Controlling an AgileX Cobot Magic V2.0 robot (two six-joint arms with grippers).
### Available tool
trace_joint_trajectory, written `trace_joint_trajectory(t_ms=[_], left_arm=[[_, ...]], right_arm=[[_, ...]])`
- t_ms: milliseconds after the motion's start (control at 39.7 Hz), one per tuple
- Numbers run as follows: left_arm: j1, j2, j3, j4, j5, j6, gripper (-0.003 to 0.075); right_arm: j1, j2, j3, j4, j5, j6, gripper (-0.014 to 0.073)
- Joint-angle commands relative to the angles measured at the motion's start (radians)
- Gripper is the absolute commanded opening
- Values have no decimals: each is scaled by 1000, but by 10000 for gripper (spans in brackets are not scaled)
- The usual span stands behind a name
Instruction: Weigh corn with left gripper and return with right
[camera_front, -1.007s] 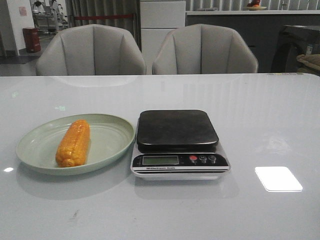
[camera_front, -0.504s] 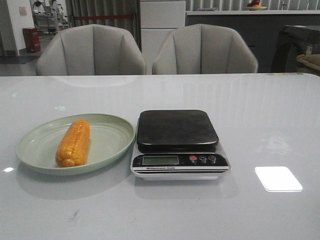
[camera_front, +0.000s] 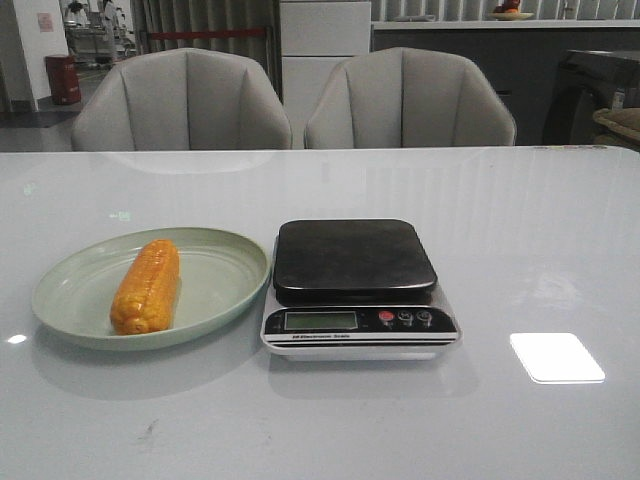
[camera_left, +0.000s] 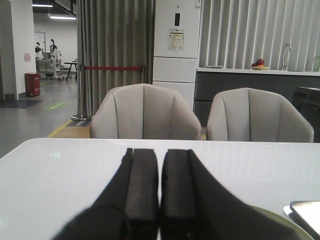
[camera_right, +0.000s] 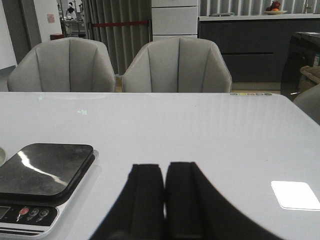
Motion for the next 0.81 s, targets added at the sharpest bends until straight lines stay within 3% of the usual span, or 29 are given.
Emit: trace_joint_trajectory(t_ms=[0,327,781], left_arm=[[2,22,-102,1,6,-4,113],[2,228,-380,18,384,-2,113],[2,322,-392,16,406,-2,113]], right_arm=[[-4,-19,11,-10,-85,-7,166],[-4,-19,11,-10,-85,-7,166],[-4,-19,11,-10,-85,-7,166]])
